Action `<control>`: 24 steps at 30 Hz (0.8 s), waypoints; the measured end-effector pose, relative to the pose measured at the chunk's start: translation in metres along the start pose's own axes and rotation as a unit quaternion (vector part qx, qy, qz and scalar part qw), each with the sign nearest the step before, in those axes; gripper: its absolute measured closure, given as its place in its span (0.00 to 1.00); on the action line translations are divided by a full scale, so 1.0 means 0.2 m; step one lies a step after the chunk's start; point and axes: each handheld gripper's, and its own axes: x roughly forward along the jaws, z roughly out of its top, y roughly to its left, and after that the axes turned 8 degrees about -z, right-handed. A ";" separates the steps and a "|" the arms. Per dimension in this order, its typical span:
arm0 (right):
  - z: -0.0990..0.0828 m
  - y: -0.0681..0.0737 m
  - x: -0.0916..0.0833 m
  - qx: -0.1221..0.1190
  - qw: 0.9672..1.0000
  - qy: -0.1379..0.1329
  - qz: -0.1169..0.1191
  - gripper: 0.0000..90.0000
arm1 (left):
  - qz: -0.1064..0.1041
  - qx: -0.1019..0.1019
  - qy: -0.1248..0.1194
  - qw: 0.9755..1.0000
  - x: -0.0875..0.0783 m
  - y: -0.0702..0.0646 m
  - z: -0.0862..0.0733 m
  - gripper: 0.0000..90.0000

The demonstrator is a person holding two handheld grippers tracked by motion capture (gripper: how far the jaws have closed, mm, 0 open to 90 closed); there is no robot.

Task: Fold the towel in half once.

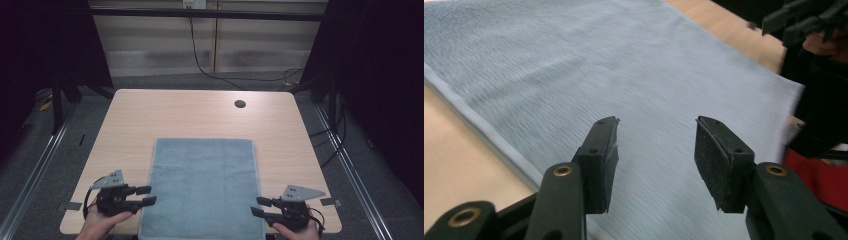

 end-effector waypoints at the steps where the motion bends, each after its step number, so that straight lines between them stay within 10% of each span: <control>1: 0.02 -0.02 0.04 -0.001 1.000 0.007 0.001 0.62 | 0.013 -0.001 -0.002 1.000 0.03 0.04 0.02 0.58; 12: 0.24 -0.26 0.41 -0.006 0.999 0.046 -0.027 0.60 | 0.074 -0.031 0.031 0.996 0.26 0.38 0.18 0.56; 24: 0.22 -0.27 0.56 -0.009 0.996 0.059 -0.070 0.57 | 0.107 0.004 0.066 0.992 0.30 0.38 0.13 0.58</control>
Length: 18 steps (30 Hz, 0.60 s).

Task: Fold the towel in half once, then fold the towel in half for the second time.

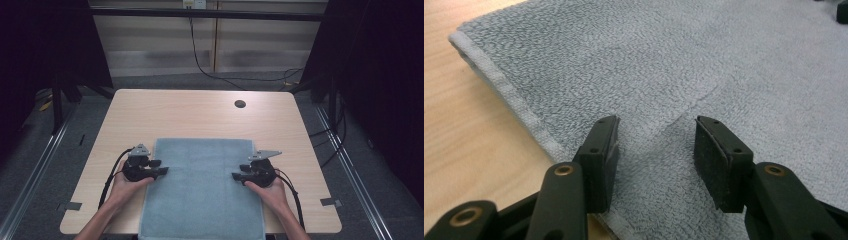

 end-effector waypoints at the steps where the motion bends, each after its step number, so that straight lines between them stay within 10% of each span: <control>1: 0.00 0.00 0.00 0.000 1.000 0.000 0.000 0.57 | 0.000 0.000 0.000 1.000 0.00 0.00 0.00 0.58; 7: -0.04 -0.02 -0.03 0.023 0.999 -0.003 0.037 0.58 | -0.020 -0.012 -0.003 1.000 -0.06 -0.06 -0.06 0.57; 18: -0.06 0.06 -0.08 -0.010 0.999 0.026 0.039 0.58 | -0.035 -0.012 -0.001 0.999 -0.11 -0.14 -0.13 0.55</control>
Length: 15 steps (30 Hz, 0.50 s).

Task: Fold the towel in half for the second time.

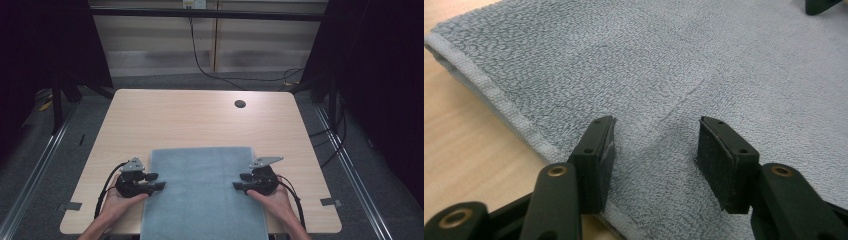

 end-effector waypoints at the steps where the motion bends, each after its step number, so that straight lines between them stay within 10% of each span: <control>1: -0.01 0.01 -0.01 0.002 1.000 0.000 0.004 0.58 | 0.000 0.000 0.000 1.000 0.00 0.00 0.00 0.55; 15: -0.11 0.12 -0.12 -0.012 0.999 0.010 0.034 0.57 | -0.028 0.003 0.017 0.999 -0.09 -0.15 -0.08 0.51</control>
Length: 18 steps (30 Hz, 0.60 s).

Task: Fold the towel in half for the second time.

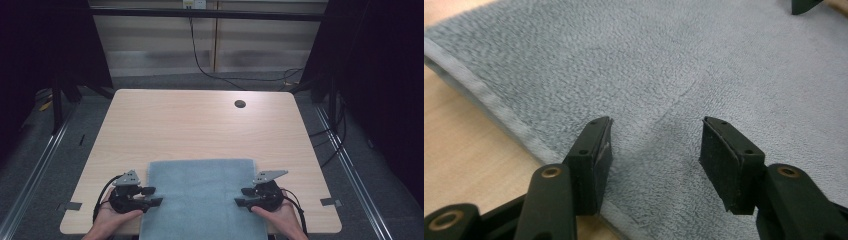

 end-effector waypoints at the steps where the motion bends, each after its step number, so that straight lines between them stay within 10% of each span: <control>1: 0.01 -0.01 -0.01 0.003 1.000 -0.006 -0.001 0.56 | 0.002 0.000 -0.004 1.000 -0.01 0.01 0.01 0.50; 7: 0.11 -0.11 -0.05 0.014 0.998 -0.050 -0.028 0.56 | 0.026 -0.013 -0.046 0.999 -0.07 0.12 0.10 0.50; 10: 0.17 -0.17 -0.05 0.005 0.997 -0.052 -0.062 0.55 | 0.058 0.018 -0.059 0.996 -0.08 0.16 0.15 0.52; 18: 0.29 -0.32 0.03 0.015 0.996 -0.044 -0.077 0.54 | 0.059 -0.026 -0.064 0.996 -0.06 0.35 0.26 0.49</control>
